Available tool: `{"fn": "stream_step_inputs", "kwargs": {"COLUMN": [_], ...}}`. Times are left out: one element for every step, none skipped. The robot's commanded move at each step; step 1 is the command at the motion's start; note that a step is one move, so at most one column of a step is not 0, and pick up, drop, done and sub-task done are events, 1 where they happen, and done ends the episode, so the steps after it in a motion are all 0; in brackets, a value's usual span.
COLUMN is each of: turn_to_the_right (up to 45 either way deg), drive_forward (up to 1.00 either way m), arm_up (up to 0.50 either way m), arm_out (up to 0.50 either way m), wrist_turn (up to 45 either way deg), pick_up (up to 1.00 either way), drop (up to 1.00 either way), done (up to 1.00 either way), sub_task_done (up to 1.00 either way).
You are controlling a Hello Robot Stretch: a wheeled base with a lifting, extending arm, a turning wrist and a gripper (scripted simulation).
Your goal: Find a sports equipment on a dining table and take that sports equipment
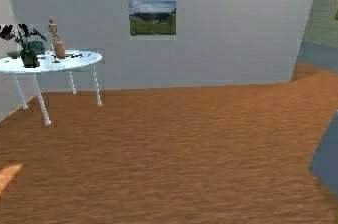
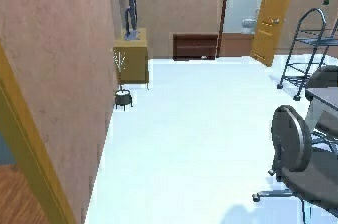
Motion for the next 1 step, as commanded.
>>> {"fn": "stream_step_inputs", "kwargs": {"turn_to_the_right": [0.0], "drive_forward": [0.8], "arm_up": [0.0], "arm_out": [0.0], "wrist_turn": [0.0], "pick_up": [0.0], "drop": [0.0], "done": [0.0], "sub_task_done": [0.0]}}
